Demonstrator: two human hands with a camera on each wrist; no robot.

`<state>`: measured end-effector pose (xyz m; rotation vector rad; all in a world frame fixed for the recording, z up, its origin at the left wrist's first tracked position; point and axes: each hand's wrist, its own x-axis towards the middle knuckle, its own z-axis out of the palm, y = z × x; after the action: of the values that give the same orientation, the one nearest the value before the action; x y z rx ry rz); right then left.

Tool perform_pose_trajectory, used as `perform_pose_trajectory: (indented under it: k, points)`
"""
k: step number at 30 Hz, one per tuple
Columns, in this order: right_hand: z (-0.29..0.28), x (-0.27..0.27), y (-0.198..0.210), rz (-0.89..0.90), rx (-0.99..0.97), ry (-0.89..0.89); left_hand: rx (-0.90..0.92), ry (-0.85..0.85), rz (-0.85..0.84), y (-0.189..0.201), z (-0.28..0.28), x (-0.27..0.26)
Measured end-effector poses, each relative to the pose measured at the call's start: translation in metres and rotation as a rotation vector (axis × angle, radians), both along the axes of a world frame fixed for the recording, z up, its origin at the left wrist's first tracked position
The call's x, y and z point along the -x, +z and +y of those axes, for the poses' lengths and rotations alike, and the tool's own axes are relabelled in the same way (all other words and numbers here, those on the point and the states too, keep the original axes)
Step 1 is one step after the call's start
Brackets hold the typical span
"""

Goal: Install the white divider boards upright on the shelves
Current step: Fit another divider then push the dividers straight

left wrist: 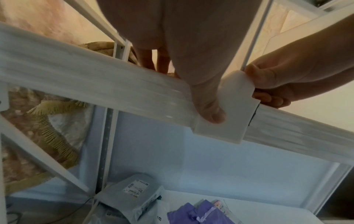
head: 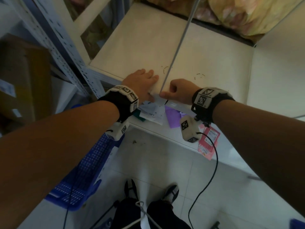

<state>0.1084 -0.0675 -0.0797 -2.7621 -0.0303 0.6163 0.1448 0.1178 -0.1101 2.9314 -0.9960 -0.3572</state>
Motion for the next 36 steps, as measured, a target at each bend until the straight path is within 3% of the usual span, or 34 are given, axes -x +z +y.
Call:
perform_pose_trajectory:
  k: [10, 17, 20, 26, 32, 36]
  points:
    - [0.001, -0.001, 0.003, -0.006, -0.011, -0.007, -0.049, -0.018, -0.037, 0.009, 0.002, -0.002]
    - [0.011, 0.02, 0.024, 0.015, -0.041, -0.167, -0.065, -0.002, 0.068, 0.023, -0.004, 0.005]
    - [0.008, 0.04, 0.03, -0.003, -0.12, -0.249, -0.011, 0.087, 0.117, 0.028, 0.006, 0.014]
    - [-0.02, 0.079, 0.054, 0.081, -0.072, -0.365, 0.117, 0.231, 0.233, 0.046, 0.005, 0.03]
    - [0.03, 0.05, 0.099, -0.05, -0.111, -0.293, 0.096, 0.285, 0.153, 0.061, -0.012, 0.026]
    - [0.058, 0.037, 0.084, 0.007, -0.083, -0.312, 0.162, 0.261, 0.131, 0.044, -0.025, 0.03]
